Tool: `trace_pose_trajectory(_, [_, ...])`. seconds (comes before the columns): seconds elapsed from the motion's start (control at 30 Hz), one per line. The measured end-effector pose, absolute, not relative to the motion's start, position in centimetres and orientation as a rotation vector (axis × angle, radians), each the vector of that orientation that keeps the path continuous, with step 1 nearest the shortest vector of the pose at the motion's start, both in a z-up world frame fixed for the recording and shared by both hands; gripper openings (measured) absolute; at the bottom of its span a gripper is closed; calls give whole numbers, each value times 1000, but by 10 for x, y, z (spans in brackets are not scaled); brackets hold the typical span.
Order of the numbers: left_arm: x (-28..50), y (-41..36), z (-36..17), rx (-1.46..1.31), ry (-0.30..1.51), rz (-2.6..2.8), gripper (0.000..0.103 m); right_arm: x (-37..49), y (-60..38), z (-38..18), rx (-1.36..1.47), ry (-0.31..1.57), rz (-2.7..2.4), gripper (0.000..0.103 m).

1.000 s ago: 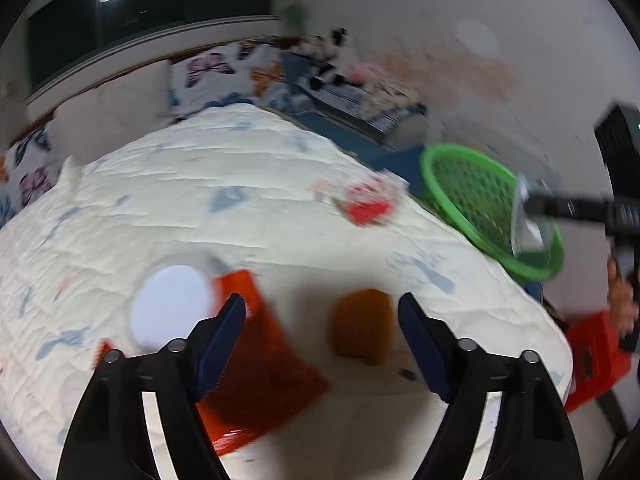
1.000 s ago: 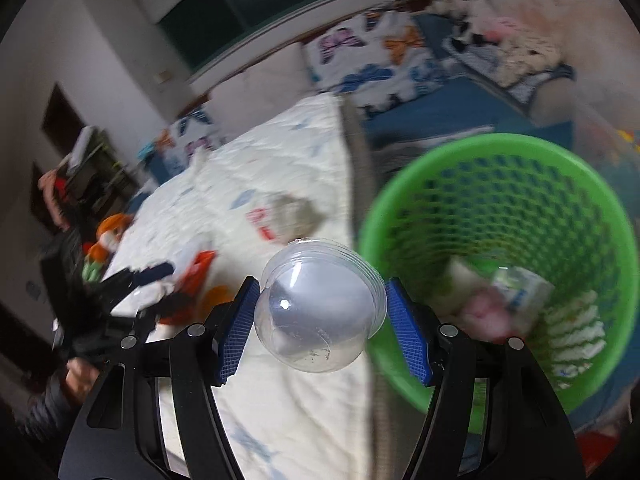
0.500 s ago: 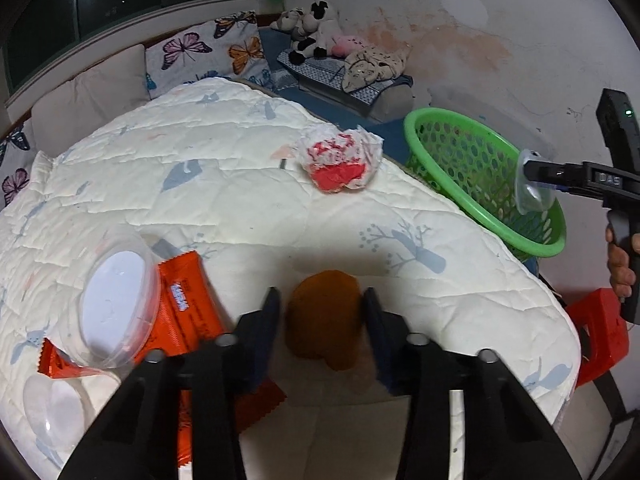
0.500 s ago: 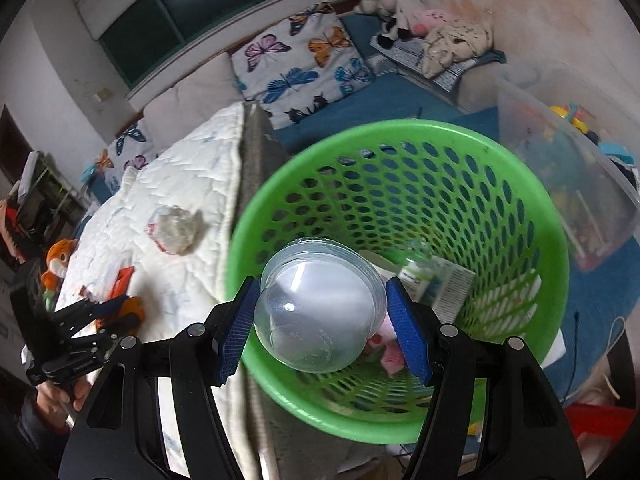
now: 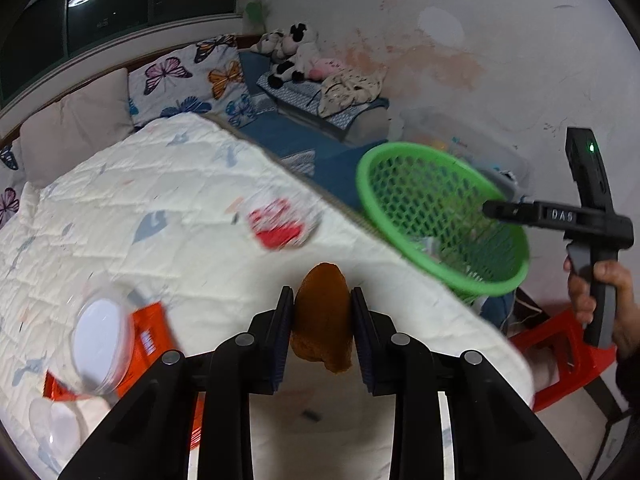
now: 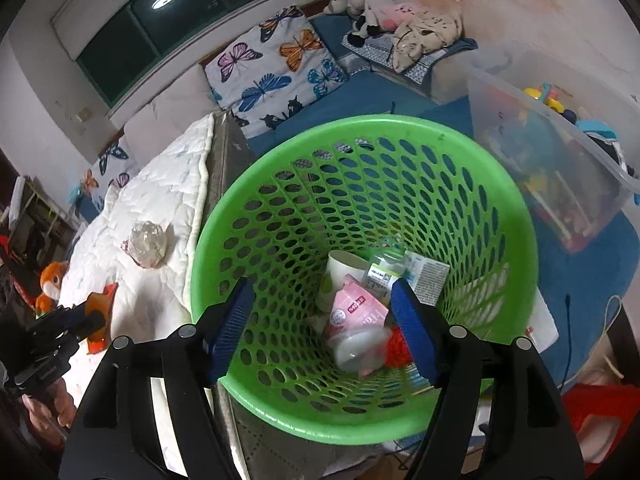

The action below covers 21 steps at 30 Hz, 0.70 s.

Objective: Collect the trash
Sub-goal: 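Carry the orange bread piece to the wastebasket and drop it with the left gripper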

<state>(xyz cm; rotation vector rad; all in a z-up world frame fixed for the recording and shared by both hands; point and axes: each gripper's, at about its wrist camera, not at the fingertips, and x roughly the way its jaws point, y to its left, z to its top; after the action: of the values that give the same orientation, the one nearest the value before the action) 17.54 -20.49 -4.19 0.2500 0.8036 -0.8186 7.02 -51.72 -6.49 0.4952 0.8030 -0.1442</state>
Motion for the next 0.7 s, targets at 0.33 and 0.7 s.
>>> trace_pose_trajectory(0.33, [170, -291, -34, 236, 848, -897, 28, 38, -518, -43, 453, 760, -151, 72])
trace_pose_trajectory(0.7, [155, -354, -52, 255, 908, -907, 33, 13, -531, -38, 448, 738, -178, 72])
